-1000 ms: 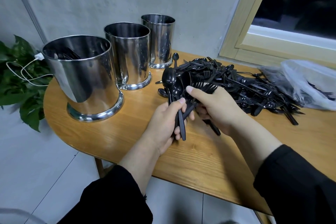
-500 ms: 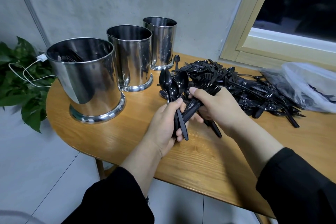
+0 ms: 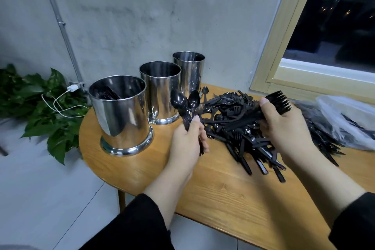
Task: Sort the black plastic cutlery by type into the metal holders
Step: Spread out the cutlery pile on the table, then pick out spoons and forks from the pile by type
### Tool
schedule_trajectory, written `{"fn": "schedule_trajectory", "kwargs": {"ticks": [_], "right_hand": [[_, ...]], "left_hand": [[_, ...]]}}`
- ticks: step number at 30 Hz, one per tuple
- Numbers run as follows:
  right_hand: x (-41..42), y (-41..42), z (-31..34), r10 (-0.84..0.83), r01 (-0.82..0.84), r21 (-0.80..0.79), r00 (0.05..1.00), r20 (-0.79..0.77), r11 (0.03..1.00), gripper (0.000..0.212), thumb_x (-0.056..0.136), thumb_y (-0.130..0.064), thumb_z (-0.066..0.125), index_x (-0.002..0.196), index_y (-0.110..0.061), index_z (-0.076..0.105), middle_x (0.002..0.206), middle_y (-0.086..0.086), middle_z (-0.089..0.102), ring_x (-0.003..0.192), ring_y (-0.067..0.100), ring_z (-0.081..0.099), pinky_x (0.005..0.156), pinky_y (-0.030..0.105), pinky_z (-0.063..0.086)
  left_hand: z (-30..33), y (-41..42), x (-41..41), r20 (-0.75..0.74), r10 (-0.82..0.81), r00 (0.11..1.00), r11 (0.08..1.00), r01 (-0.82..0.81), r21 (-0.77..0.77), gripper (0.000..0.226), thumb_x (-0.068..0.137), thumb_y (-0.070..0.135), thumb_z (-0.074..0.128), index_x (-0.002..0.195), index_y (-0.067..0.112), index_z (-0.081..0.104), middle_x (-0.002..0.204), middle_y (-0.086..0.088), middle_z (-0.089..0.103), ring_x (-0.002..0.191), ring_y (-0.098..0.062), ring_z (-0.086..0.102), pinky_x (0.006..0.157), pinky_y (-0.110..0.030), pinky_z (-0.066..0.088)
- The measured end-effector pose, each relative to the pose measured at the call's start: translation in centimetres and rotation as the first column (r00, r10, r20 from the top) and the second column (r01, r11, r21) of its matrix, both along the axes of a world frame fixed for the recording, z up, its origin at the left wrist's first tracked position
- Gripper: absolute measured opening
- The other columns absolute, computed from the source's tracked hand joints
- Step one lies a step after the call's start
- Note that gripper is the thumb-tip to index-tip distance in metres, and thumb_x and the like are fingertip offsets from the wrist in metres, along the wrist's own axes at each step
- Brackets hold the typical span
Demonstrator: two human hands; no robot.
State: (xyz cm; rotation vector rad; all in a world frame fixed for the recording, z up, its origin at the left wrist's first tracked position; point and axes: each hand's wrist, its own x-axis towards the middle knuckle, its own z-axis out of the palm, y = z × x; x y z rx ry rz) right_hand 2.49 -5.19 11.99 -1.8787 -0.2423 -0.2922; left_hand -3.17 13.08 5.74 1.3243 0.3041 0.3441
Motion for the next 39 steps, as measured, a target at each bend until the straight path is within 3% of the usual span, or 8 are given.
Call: {"fn": "schedule_trajectory", "kwargs": {"ticks": [3, 6, 11, 26, 30, 32, 36, 39], "right_hand": [[0.5, 0.8, 1.4, -0.005, 0.006, -0.023, 0.999, 0.039, 1.0, 0.041, 0.099, -0.045, 0.054, 0.084, -0.007, 0.054, 0.061, 0.003, 0.046, 0.056, 0.019, 0.041, 0.058, 0.036, 0.032], [0.8, 2.8, 3.0, 0.022, -0.02, -0.024, 0.997, 0.068, 1.0, 0.043, 0.1, -0.044, 0.053, 0.092, -0.002, 0.057, 0.061, 0.003, 0.048, 0.054, 0.017, 0.042, 0.056, 0.034, 0.033], [2.2, 7.4, 6.0, 0.09, -0.083, -0.071, 0.989, 0.116, 0.994, 0.04, 0.101, -0.045, 0.052, 0.091, -0.007, 0.059, 0.062, 0.004, 0.051, 0.055, 0.019, 0.045, 0.058, 0.037, 0.035], [13.9, 23.6, 9.7, 0.277, -0.236, -0.344, 0.958, 0.075, 0.909, 0.031, 0.1, -0.041, 0.055, 0.081, -0.016, 0.052, 0.076, 0.012, 0.066, 0.073, 0.032, 0.061, 0.064, 0.035, 0.039], [15.2, 25.1, 8.3, 0.271, -0.238, -0.649, 0.961, -0.051, 0.723, 0.073, 0.091, -0.071, 0.049, 0.129, -0.009, 0.058, 0.108, 0.01, 0.067, 0.1, 0.03, 0.064, 0.082, 0.037, 0.051], [15.3, 24.6, 7.9, 0.21, -0.152, -0.709, 0.978, -0.006, 0.688, 0.076, 0.093, -0.073, 0.039, 0.13, -0.01, 0.058, 0.108, 0.012, 0.067, 0.103, 0.033, 0.064, 0.084, 0.039, 0.052], [13.8, 22.5, 8.9, 0.294, -0.264, -0.323, 0.954, 0.049, 0.909, 0.054, 0.102, -0.057, 0.041, 0.108, -0.008, 0.065, 0.069, -0.002, 0.064, 0.064, 0.018, 0.06, 0.064, 0.033, 0.047], [11.2, 21.0, 10.2, 0.424, -0.419, -0.105, 0.905, 0.026, 0.902, 0.047, 0.104, -0.054, 0.039, 0.11, -0.015, 0.066, 0.075, 0.004, 0.067, 0.057, 0.019, 0.053, 0.054, 0.03, 0.041]], "left_hand": [[4.1, 1.5, 0.8, 0.072, 0.045, 0.996, 0.998, -0.048, 0.043, 0.029, 0.108, 0.036, 0.05, 0.089, 0.015, 0.059, 0.056, 0.01, 0.042, 0.047, -0.011, 0.036, 0.046, -0.026, 0.032], [7.8, 3.6, 1.4, 0.137, 0.085, 0.987, 0.987, -0.102, 0.125, 0.026, 0.104, 0.038, 0.058, 0.08, 0.027, 0.056, 0.057, 0.015, 0.049, 0.048, -0.005, 0.043, 0.047, -0.024, 0.036], [12.1, 8.3, 1.4, 0.196, 0.08, 0.977, 0.967, -0.123, 0.223, 0.042, 0.101, 0.042, 0.062, 0.068, 0.02, 0.048, 0.055, 0.003, 0.044, 0.044, -0.015, 0.038, 0.047, -0.028, 0.033], [13.7, 18.8, 3.4, 0.13, 0.109, 0.985, 0.956, -0.14, 0.257, 0.038, 0.105, 0.039, 0.057, 0.078, 0.018, 0.041, 0.051, 0.0, 0.037, 0.042, -0.016, 0.035, 0.041, -0.026, 0.032], [13.7, 19.3, 4.1, 0.107, 0.076, 0.991, 0.961, -0.101, 0.257, 0.034, 0.104, 0.04, 0.058, 0.084, 0.015, 0.046, 0.056, -0.001, 0.042, 0.043, -0.015, 0.037, 0.041, -0.026, 0.033], [13.7, 19.4, 4.4, 0.09, 0.071, 0.993, 0.962, -0.092, 0.255, 0.038, 0.103, 0.04, 0.06, 0.077, 0.017, 0.045, 0.057, 0.0, 0.044, 0.043, -0.015, 0.037, 0.041, -0.026, 0.033], [13.8, 18.6, 4.7, 0.058, 0.004, 0.998, 0.971, -0.018, 0.24, 0.041, 0.101, 0.04, 0.063, 0.072, 0.019, 0.044, 0.054, 0.0, 0.039, 0.043, -0.014, 0.036, 0.041, -0.025, 0.032], [13.9, 17.0, 5.0, 0.012, -0.059, 0.998, 0.963, 0.054, 0.262, 0.041, 0.1, 0.042, 0.065, 0.074, 0.015, 0.047, 0.049, -0.001, 0.038, 0.04, -0.015, 0.035, 0.04, -0.024, 0.031]]}}
